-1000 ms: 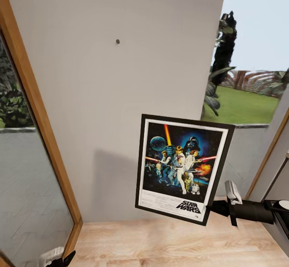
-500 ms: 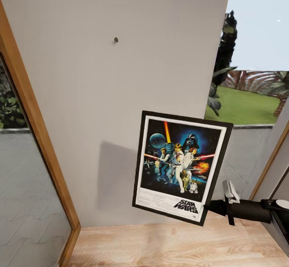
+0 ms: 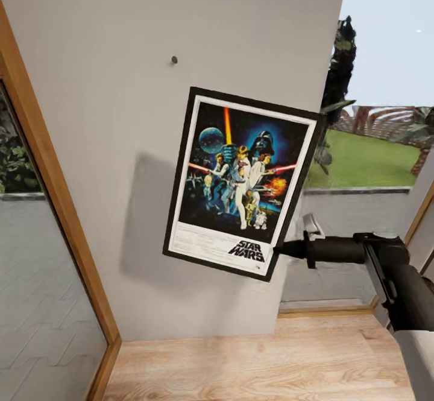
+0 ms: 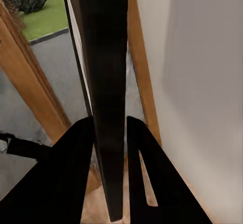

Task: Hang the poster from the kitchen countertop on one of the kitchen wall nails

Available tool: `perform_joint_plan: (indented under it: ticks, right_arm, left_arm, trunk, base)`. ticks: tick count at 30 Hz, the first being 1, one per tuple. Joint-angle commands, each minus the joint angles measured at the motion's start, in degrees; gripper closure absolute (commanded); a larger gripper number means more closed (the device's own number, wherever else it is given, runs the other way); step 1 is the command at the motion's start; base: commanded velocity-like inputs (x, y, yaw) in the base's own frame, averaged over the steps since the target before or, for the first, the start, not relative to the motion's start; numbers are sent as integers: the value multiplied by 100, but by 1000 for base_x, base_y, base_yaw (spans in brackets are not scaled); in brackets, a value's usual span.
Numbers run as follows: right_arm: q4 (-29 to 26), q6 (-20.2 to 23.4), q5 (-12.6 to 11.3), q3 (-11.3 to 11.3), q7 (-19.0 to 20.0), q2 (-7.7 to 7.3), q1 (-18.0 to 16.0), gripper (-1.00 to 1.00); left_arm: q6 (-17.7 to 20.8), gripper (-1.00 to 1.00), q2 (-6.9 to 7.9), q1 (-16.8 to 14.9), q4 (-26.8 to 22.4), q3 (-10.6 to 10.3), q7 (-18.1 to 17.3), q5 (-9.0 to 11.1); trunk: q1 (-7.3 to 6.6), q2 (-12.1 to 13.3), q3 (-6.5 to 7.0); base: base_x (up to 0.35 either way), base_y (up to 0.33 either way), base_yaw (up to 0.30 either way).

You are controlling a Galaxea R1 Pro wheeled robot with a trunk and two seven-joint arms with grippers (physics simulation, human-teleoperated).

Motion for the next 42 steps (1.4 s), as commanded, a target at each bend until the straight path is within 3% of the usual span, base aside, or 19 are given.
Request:
perform_joint_plan:
  ticks: [1,2,5,6,7,14,16,18,21,24,33,42]
  right_arm:
    - [0,184,1,36,25,26,-129,100]
    - [-3,611,29,146,24,140,-622,100]
    - [-1,1019,51,330,21,200,-1132,100]
    - [19,1424,67,692,-1,232,-1753,100]
    - [35,1520,72,822,-31,249,-1971,100]
    - [194,1676,97,1099,-206,413,-2712,100]
    - [419,1692,138,1342,-281,502,-3031,100]
    - [883,1702,185,1755,-389,613,-3507,100]
    - [1744,1707,219,2054,-648,773,-4101,100]
    - [2105,1708,295,2146,-847,849,-4257,100]
    - [2633,1709,925,2213,-1032,1095,-4364,100]
    - [2629,1703,955,2170,-1008,1099,-4373,100]
  left_arm:
    - [-13,-100,0,-3,8,26,-29,-7]
    - [-16,-100,0,-3,9,26,-29,-7]
    - [-17,-100,-1,-3,9,26,-29,-7]
    - [-17,-100,1,-3,9,26,-30,-7]
    - [-17,-100,0,-3,9,26,-30,-7]
    - [-18,-100,3,-3,9,26,-30,-7]
    - [-18,-100,3,-3,7,26,-30,-7]
    - [-19,-100,6,-3,4,26,-30,-7]
    - [-20,-100,8,-3,1,26,-30,-7]
    - [-23,-100,8,-3,1,27,-30,-7]
    - [-25,-100,12,-3,0,34,-30,-4]
    - [-26,-100,16,-3,-6,35,-30,1]
  trunk:
    - [2,-8,-7]
    - [2,-8,-7]
    - [2,-8,-7]
    - [2,-8,-7]
    - [2,-8,-7]
    - [2,-8,-7]
    - [2,-8,-7]
    - [2,-8,-7]
    - [2,-8,-7]
    - [2,-8,-7]
    - [2,-8,-7]
    - [2,-8,-7]
  base:
    - [0,0,0]
    - [0,0,0]
    - [0,0,0]
    - [0,0,0]
    - [0,0,0]
    - [0,0,0]
    - [0,0,0]
    - [0,0,0]
    - [0,0,0]
    - [0,0,0]
    - [0,0,0]
    - [0,0,0]
